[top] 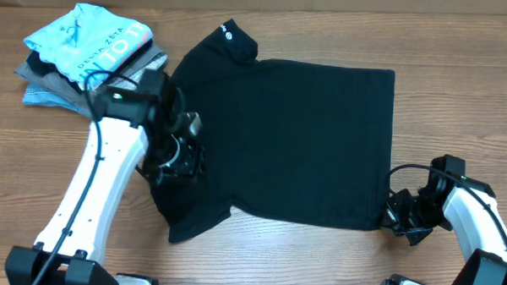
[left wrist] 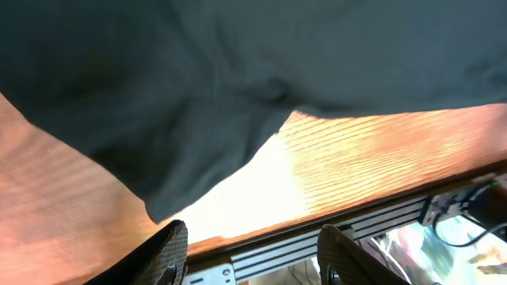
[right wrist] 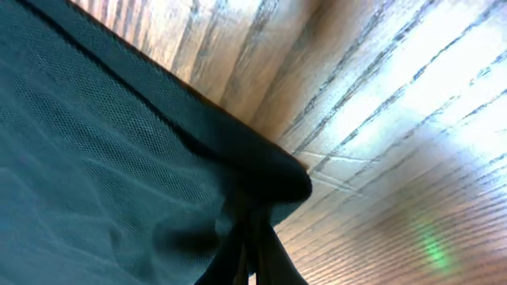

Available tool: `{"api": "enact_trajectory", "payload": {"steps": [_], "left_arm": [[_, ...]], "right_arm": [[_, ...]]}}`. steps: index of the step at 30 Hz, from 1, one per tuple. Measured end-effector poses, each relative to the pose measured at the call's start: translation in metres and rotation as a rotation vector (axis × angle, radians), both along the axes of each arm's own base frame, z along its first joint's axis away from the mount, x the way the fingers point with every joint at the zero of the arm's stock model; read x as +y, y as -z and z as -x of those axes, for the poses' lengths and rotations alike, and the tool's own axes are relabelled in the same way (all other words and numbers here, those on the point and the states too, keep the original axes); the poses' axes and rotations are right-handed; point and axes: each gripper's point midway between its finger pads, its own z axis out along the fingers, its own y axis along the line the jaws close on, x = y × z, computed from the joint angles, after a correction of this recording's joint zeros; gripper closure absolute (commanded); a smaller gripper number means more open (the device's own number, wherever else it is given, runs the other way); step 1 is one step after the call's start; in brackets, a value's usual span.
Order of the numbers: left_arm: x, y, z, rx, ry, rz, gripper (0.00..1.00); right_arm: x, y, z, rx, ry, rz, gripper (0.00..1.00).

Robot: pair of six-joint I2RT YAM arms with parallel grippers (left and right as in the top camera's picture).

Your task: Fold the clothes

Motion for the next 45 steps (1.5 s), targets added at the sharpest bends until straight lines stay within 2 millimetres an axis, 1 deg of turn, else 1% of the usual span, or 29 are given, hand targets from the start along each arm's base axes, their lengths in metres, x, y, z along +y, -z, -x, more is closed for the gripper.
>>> {"api": "enact_trajectory", "payload": {"steps": [5,8,9,12,14,19,21,24,28,31,34,38,41,45], "left_arm": [[0.001,0.027,0.020,0.097,-0.068,-0.039,0.49],[-0.002,0.044,0.030,0.133,-0.076,-0.052,0.51],[-0.005,0.051,0.035,0.141,-0.069,-0.057,0.50],[-0.018,0.068,0.048,0.155,-0.031,-0.070,0.54],[-0.026,0.077,0.052,0.140,0.004,-0.077,0.55],[-0.043,0.095,0.059,0.076,0.104,-0.123,0.50],[-0.047,0.103,0.061,0.045,0.138,-0.147,0.50],[-0.048,0.112,0.062,0.024,0.158,-0.174,0.53],[-0.042,0.122,0.065,0.049,0.153,-0.214,0.62],[-0.038,0.129,0.072,0.092,0.158,-0.239,0.64],[-0.035,0.132,0.078,0.120,0.168,-0.255,0.66],[-0.033,0.133,0.079,0.110,0.190,-0.282,0.62],[-0.026,0.136,0.078,0.095,0.195,-0.322,0.58],[-0.017,0.142,0.078,0.103,0.203,-0.373,0.46]], "right_arm": [[-0.001,0.000,0.000,-0.001,-0.001,0.004,0.96],[-0.001,0.000,0.000,-0.001,-0.001,0.004,0.96],[-0.001,0.000,0.000,-0.002,-0.001,0.005,0.96],[-0.001,0.000,0.000,-0.002,-0.001,0.005,0.96],[-0.001,0.000,-0.001,-0.002,-0.001,0.005,0.96],[-0.001,0.000,0.000,-0.002,-0.001,0.005,0.96],[-0.001,0.000,0.000,-0.002,-0.001,0.005,0.96],[-0.001,0.000,0.000,-0.002,-0.002,0.005,0.96],[-0.001,0.000,0.000,-0.002,-0.001,0.005,0.96],[-0.001,0.000,0.000,-0.002,-0.001,0.005,0.96],[-0.001,0.000,0.000,-0.002,-0.001,0.005,0.96],[-0.001,0.000,0.000,-0.001,-0.001,0.005,0.96],[-0.001,0.000,0.000,-0.002,-0.001,0.005,0.96],[-0.001,0.000,0.000,-0.001,-0.001,0.005,0.96]]}}
